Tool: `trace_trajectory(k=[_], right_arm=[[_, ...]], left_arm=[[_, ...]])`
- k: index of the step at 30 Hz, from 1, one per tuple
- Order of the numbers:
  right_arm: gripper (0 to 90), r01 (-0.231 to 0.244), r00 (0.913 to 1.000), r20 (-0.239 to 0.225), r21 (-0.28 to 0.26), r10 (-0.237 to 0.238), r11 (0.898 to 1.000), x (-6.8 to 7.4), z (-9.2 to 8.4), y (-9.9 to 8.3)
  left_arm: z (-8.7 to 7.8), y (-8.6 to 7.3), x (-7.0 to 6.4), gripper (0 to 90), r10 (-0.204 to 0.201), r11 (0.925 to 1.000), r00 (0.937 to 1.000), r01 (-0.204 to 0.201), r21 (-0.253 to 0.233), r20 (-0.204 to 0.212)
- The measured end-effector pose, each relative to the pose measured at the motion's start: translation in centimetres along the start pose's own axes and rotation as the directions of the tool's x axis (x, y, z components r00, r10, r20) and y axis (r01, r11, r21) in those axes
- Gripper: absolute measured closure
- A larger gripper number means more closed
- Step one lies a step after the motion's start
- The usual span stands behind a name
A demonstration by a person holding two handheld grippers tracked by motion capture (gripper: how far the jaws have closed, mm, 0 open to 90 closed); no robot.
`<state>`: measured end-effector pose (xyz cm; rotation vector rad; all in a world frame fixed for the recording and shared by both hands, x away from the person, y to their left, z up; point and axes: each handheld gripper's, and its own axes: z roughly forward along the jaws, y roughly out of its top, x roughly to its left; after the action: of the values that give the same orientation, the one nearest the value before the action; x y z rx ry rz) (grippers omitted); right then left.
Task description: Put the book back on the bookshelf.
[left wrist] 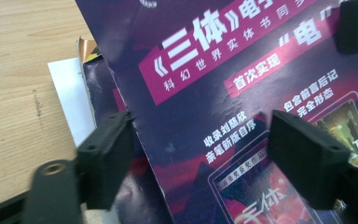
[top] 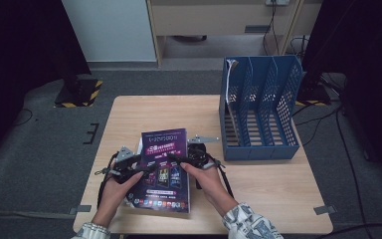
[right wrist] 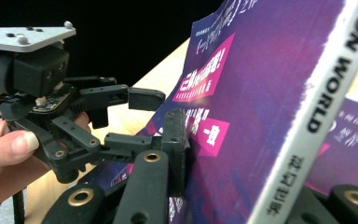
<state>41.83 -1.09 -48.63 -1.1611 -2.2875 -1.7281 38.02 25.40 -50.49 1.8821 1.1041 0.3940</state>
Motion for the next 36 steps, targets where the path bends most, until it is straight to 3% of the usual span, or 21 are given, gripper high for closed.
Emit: trace_trajectory(k=[5,6,11,19,27,36], right_arm=[[77.3,0.045,0.9989,0.010,-0.017,-0.045,0.999,0.3,-0.5,0.5],[77.6,0.085,0.9960,0.030,-0.037,-0.084,0.996,0.5,-0.9,1.0],[78.5,0.148,0.9875,0.066,-0.085,-0.143,0.985,0.5,-2.0,2.0],[78.9,0.191,0.9791,0.094,-0.118,-0.180,0.975,0.3,-2.8,2.5],[79.5,0.271,0.9597,0.119,-0.148,-0.255,0.951,1.1,-3.6,3.3],[79.8,0.311,0.9480,0.129,-0.176,-0.291,0.934,1.4,-4.0,3.7]], left_arm=[[-0.1,0.1,-0.2,17.6,0.008,0.9999,0.9998,-0.007,-0.011,0.017],[0.0,0.1,-0.3,16.9,0.017,0.9998,0.9996,-0.017,-0.007,0.023],[0.4,0.1,-0.7,14.6,0.029,0.9996,0.9989,-0.029,0.005,0.037],[0.6,0.1,-0.9,12.3,0.042,0.9989,0.9976,-0.043,0.018,0.054],[0.8,0.1,-1.0,11.1,0.038,0.9990,0.9961,-0.039,0.022,0.080],[1.0,0.1,-1.4,10.5,0.052,0.9982,0.9933,-0.055,0.024,0.103]])
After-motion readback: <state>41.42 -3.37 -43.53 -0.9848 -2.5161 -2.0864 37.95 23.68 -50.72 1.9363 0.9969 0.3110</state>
